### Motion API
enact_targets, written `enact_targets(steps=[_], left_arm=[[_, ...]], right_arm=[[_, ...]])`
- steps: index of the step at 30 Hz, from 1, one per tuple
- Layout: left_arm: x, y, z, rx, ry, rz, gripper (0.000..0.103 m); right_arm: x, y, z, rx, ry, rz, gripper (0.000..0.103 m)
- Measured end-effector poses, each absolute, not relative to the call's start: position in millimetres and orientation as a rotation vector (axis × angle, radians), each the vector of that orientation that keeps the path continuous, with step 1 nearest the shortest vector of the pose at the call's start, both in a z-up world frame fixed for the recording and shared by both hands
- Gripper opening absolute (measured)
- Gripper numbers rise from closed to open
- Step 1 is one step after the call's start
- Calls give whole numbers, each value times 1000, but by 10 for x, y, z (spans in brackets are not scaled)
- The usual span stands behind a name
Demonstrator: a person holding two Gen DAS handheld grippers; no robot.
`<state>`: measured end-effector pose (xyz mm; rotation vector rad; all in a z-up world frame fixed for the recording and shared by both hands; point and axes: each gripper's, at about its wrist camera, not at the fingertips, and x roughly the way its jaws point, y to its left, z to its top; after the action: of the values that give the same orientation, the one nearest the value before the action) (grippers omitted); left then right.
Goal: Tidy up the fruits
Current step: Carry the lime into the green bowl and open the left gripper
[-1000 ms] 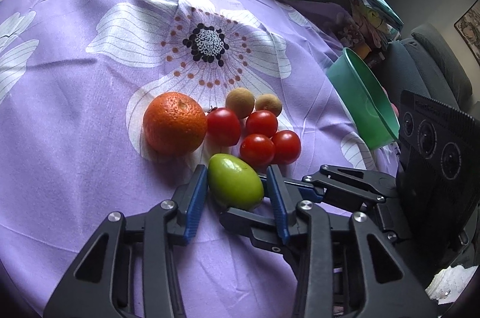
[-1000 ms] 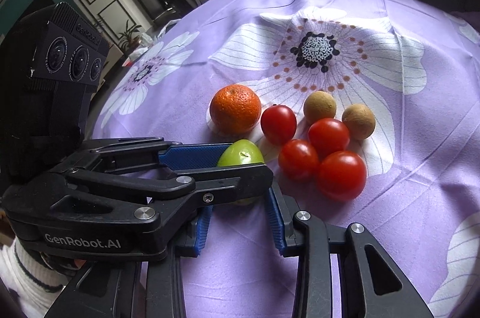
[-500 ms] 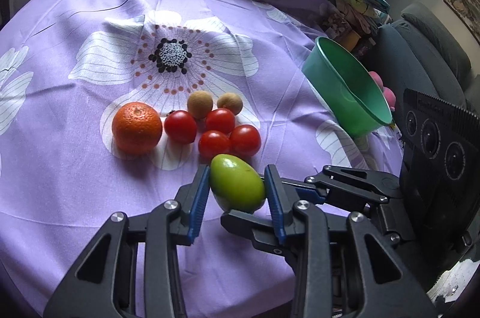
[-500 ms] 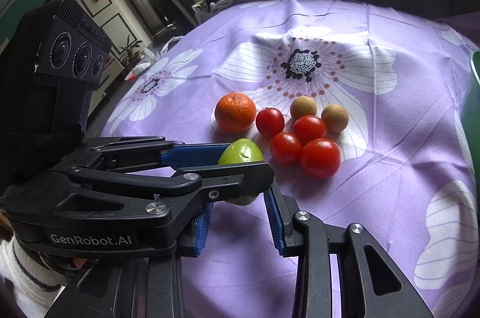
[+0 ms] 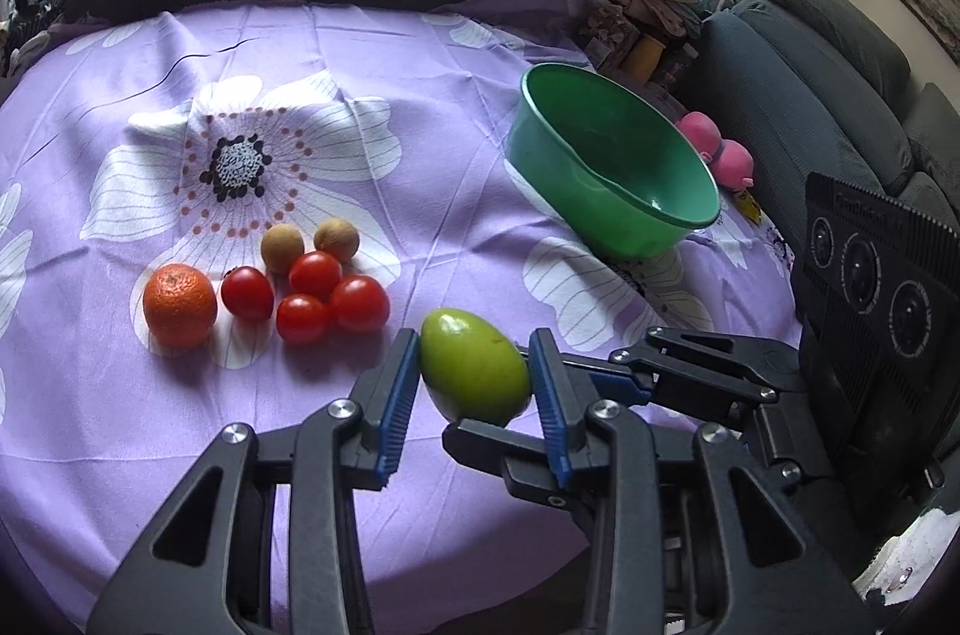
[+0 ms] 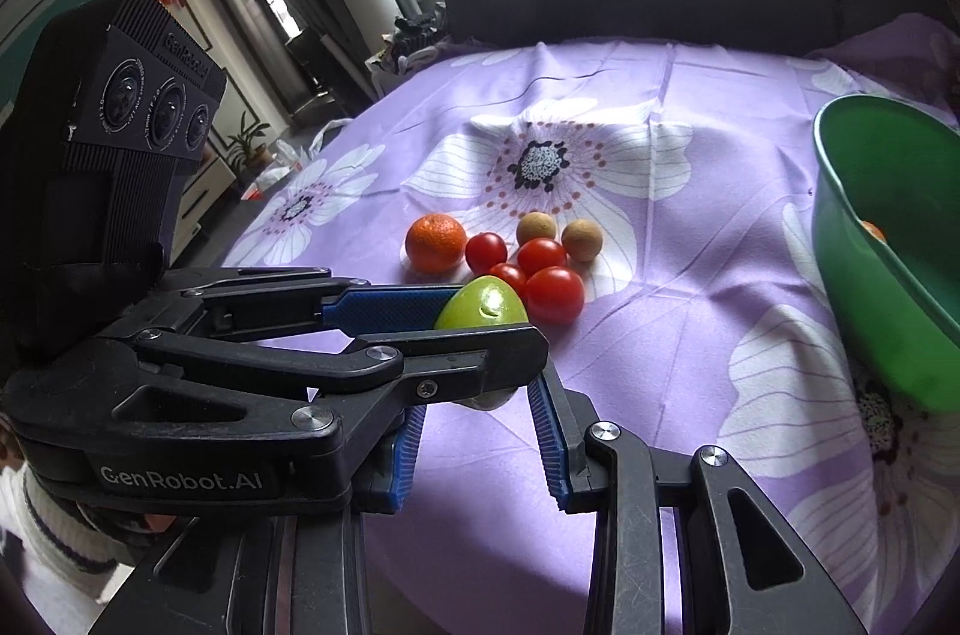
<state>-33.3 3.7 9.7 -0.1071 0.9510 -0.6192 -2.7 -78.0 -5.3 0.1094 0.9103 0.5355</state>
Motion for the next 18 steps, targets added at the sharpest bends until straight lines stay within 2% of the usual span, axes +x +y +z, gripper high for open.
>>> enact_targets(steps=[18], left_arm=[[-140, -755, 379, 9, 876, -781, 36]], right_arm=[[-137, -1472, 273, 164, 777, 374, 36]])
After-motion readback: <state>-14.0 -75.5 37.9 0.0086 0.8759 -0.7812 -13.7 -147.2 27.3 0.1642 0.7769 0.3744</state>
